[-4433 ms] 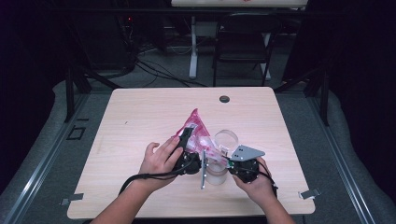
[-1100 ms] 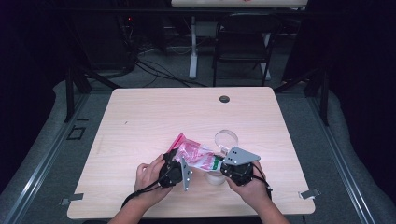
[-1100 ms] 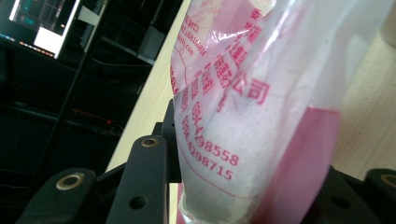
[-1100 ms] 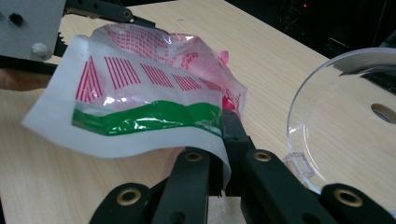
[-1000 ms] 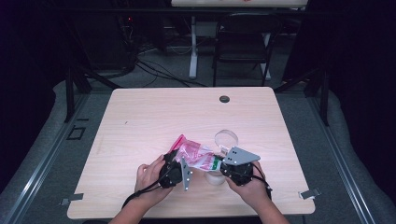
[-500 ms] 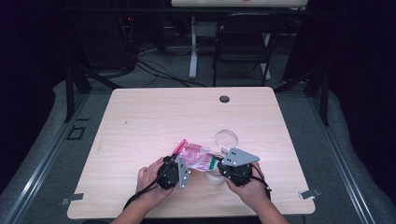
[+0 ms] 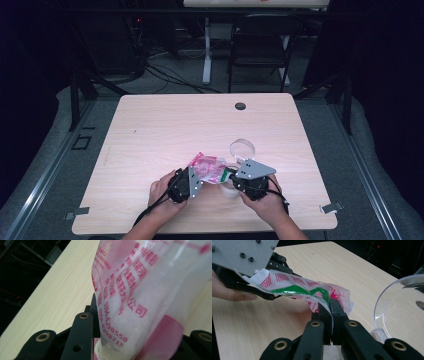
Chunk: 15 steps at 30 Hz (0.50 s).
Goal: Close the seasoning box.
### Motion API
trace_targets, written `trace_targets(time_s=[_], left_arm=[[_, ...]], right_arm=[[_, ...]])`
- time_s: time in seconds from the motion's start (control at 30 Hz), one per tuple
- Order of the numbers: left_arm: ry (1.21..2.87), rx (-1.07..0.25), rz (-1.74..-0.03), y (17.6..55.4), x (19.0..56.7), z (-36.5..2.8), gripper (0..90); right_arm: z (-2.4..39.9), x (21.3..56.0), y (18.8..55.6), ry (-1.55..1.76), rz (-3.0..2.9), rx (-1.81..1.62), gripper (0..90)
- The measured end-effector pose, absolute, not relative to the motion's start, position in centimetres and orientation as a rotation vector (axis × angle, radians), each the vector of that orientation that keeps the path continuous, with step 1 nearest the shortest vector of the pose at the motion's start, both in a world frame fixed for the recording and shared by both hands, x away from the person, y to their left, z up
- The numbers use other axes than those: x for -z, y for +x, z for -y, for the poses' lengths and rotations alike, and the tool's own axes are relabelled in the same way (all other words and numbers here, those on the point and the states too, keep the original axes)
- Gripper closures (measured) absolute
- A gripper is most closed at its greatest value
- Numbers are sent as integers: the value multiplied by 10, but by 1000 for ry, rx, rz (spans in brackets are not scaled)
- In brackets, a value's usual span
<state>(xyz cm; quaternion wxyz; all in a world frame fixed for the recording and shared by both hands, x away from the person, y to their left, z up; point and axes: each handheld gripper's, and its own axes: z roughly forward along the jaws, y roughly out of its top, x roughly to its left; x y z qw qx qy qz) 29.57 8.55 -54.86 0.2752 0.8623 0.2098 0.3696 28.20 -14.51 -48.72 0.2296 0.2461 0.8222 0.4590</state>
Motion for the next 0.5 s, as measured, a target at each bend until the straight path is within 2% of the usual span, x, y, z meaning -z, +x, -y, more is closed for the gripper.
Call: trace_targets(time_s=[0.13,0.33,0.5], left_arm=[[2307,-912,-604,299,552,-88,720],[2275,-756,-671,307,560,-93,723],[2257,-719,-685,309,561,-96,727]], right_arm=[[145,486,282,681,-2249,-1291,841],[149,483,282,713,-2224,-1361,707],[153,481,281,724,-2203,-1405,643]])
